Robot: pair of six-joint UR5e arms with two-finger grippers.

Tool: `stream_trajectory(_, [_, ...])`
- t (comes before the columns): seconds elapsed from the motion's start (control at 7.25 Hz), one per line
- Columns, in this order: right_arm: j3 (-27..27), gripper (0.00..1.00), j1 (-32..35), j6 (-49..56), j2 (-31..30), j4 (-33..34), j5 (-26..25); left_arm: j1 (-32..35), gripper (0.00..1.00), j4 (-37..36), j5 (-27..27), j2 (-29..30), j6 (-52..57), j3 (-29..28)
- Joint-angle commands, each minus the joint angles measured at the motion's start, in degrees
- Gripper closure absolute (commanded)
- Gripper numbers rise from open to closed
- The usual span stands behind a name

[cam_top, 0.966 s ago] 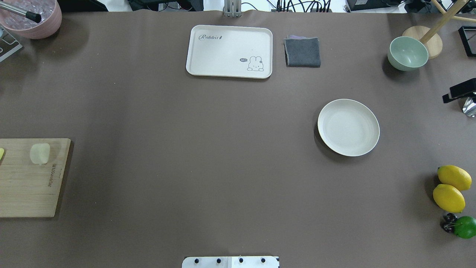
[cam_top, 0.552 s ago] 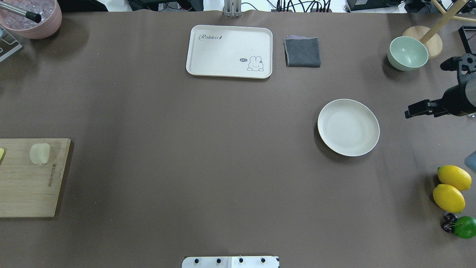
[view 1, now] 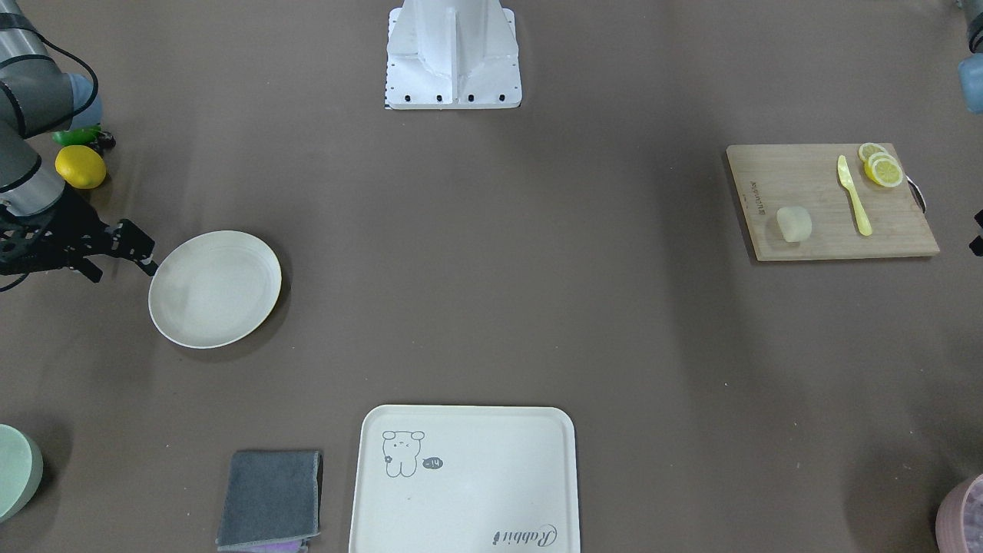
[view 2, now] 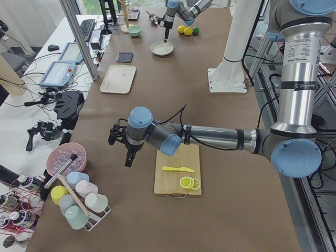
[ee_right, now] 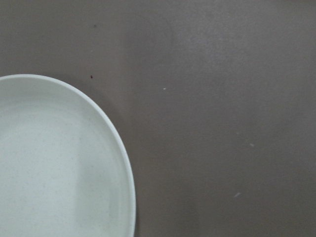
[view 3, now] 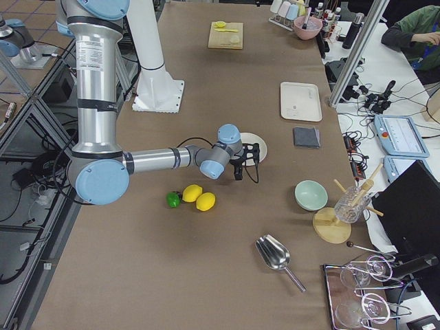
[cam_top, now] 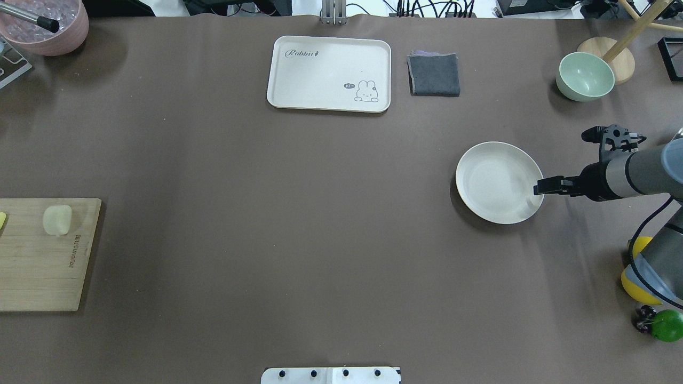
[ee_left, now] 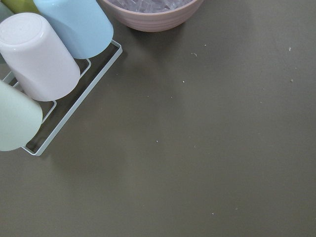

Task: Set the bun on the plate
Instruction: 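Reach the right gripper to the rim of the white plate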

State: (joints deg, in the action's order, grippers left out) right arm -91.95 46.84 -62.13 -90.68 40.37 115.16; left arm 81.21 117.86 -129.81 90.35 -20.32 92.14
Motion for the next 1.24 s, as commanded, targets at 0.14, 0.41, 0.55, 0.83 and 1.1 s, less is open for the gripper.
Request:
stream_trajectory(0.14, [0.6, 0.34, -1.9, -2.4, 1.3, -0.6, -1.4, 0.0, 0.02, -0.1, 0.0, 0.2, 0.0, 0.0])
stream_trajectory(0.41, [0.0, 1.0, -1.8, -2.2, 0.8, -0.6, -1.3, 0.0, 0.02, -0.2, 0.0, 0.9, -0.2, -0.1])
stream_trajectory(0.55, [-1.2, 1.0, -0.9, -2.1, 0.8, -0.6, -0.5, 0.0, 0.02, -0.5, 0.0, 1.6, -0.2, -0.3])
stream_trajectory(0.83, [-2.0, 1.0, -0.1, -2.2, 0.9, -0.2, 0.6, 0.0, 0.02, -0.8, 0.0, 2.1, -0.2, -0.4])
stream_trajectory(1.1, [-1.5, 1.0, -0.2, -3.1, 1.7, 0.2, 0.5, 0.0, 0.02, -0.8, 0.0, 2.2, -0.5, -0.3])
